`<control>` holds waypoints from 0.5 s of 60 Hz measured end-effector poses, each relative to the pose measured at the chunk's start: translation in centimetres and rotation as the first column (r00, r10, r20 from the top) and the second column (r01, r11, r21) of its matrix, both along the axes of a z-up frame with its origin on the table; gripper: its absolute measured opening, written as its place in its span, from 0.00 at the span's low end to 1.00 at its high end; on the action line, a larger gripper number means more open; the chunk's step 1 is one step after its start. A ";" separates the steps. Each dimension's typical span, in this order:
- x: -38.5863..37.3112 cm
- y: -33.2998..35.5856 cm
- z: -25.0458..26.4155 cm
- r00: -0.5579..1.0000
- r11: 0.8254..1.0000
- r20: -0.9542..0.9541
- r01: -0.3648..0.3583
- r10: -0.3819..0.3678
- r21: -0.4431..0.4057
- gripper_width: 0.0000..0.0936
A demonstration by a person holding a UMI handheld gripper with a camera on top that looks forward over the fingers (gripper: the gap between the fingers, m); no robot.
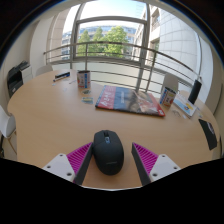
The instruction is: Arrange mouse
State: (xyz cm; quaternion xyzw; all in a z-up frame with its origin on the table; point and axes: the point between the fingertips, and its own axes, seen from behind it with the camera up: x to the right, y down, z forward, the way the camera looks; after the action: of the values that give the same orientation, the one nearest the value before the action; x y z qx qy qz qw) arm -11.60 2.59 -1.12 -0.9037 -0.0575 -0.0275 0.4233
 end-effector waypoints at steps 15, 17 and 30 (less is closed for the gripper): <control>-1.2 1.9 -0.3 0.998 1.000 -0.061 -0.024 0.023 -0.005 0.49; -1.3 1.8 -0.4 0.998 1.000 -0.064 -0.028 0.027 -0.011 0.47; -1.7 2.2 4.6 0.991 0.995 -0.094 -0.088 0.092 0.048 0.42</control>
State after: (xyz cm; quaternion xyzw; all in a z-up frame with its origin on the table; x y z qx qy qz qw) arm -13.25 4.75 3.51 -0.8909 -0.0772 0.0338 0.4463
